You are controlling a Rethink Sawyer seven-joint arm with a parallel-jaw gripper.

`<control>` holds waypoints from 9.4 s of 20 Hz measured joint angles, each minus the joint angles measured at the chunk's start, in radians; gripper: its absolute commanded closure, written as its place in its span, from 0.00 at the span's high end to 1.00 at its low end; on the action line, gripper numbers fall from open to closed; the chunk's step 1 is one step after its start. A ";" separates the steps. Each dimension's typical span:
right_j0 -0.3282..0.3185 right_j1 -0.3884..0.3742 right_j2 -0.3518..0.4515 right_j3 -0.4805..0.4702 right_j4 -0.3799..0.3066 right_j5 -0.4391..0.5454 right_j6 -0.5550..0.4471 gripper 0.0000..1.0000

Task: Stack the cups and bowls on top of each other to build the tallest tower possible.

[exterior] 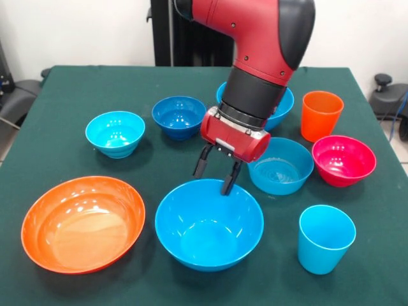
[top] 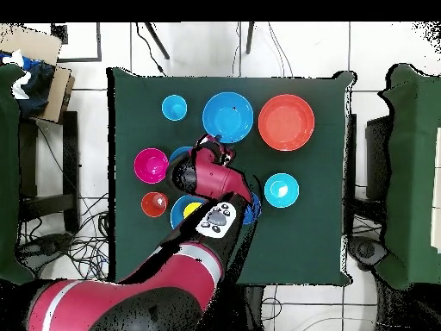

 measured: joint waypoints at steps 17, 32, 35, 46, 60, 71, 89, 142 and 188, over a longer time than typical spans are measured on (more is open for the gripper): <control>-0.044 0.017 0.006 0.000 -0.001 -0.130 0.000 1.00; -0.051 0.061 0.007 0.000 -0.001 -0.136 0.000 1.00; -0.051 0.061 0.007 0.000 -0.001 -0.136 0.000 1.00; -0.051 0.059 0.007 0.000 -0.001 -0.136 0.000 1.00; -0.051 0.058 0.007 0.001 -0.001 -0.136 0.000 1.00; -0.051 0.057 0.007 0.003 -0.001 -0.136 0.000 1.00; -0.050 0.056 0.008 0.005 -0.001 -0.137 0.000 0.00; -0.011 -0.194 -0.003 0.192 0.004 0.136 0.005 0.00; -0.049 -0.438 0.003 0.330 0.004 0.332 0.005 0.00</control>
